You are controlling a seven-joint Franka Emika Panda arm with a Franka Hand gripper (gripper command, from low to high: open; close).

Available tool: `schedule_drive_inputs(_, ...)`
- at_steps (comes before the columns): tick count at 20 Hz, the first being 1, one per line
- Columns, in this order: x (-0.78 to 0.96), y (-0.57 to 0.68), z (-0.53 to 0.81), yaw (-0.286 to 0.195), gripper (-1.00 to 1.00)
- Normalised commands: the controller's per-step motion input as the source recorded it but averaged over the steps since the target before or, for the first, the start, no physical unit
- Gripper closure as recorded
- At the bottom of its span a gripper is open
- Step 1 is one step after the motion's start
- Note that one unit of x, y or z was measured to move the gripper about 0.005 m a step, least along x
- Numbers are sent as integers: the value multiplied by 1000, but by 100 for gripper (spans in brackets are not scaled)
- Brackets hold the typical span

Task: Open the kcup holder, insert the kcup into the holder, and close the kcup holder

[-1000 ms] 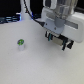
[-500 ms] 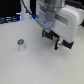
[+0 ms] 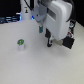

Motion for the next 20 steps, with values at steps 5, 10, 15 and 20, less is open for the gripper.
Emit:
schedule_drive_inputs(5,-334,-437,15,-226,-100)
schedule_drive_inputs(10,-295,-505,-9,-204,-100)
schedule_drive_inputs(15,-271,-535,-66,-200,-100)
schedule_drive_inputs(20,-372,-521,-272,-209,-100)
